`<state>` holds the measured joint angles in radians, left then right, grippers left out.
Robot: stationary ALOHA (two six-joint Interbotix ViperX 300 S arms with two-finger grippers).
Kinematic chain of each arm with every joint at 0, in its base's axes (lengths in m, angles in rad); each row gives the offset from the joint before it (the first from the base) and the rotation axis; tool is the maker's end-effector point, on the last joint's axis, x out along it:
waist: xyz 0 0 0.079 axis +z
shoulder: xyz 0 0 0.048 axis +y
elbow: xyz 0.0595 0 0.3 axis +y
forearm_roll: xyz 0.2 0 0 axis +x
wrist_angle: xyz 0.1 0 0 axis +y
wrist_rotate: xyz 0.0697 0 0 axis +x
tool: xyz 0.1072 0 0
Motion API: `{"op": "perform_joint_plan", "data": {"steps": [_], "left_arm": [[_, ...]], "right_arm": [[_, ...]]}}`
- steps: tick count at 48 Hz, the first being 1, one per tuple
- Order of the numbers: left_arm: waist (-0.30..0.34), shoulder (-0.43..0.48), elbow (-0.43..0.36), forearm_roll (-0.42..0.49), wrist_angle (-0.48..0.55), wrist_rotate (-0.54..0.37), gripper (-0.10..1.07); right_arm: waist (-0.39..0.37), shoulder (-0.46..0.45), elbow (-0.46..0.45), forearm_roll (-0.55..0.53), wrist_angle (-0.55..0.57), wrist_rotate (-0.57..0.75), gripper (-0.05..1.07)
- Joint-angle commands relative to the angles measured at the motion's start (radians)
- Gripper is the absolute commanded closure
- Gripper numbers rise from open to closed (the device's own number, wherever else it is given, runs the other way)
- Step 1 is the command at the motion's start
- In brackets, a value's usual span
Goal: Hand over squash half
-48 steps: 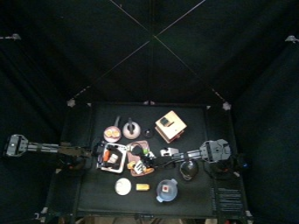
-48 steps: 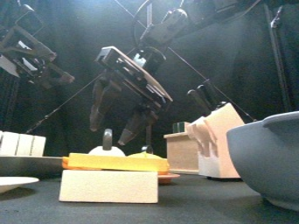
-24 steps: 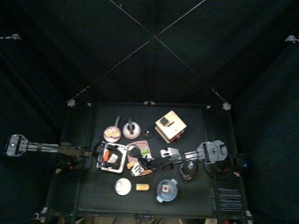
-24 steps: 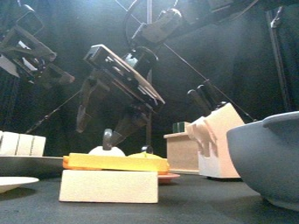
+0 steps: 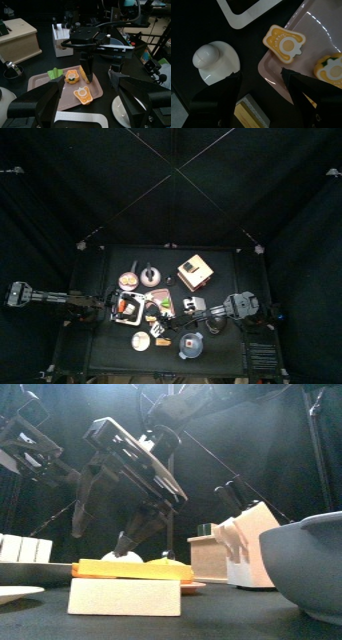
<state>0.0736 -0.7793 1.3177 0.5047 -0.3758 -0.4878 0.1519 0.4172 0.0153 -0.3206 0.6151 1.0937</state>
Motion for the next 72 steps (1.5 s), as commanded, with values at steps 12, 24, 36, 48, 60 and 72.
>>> {"op": "perform_joint_plan", "data": {"steps": [12,24,36,48,60,72], "left_arm": [[0.002,0.002,-0.012,-0.002,-0.003,0.0,-0.06],[0.003,0.002,-0.011,-0.003,-0.003,0.0,-0.06],[0.003,0.002,-0.011,-0.002,-0.003,0.0,-0.06],[-0.02,0.026,-0.005,0.0,0.003,0.0,-0.06],[-0.048,0.052,-0.015,0.0,0.023,0.002,-0.06],[-0.067,0.084,-0.032,0.002,0.034,0.0,-0.06]], "right_arm": [[-0.005,-0.072,-0.002,-0.077,0.152,-0.003,0.08],[-0.009,-0.075,0.029,-0.086,0.175,-0.003,0.08],[-0.017,-0.069,0.026,-0.086,0.15,-0.005,0.08],[-0.015,-0.066,0.015,-0.094,0.121,-0.006,0.08],[-0.021,-0.064,0.029,-0.095,0.158,-0.006,0.08],[-0.029,-0.057,0.032,-0.098,0.161,-0.006,0.08]]}}
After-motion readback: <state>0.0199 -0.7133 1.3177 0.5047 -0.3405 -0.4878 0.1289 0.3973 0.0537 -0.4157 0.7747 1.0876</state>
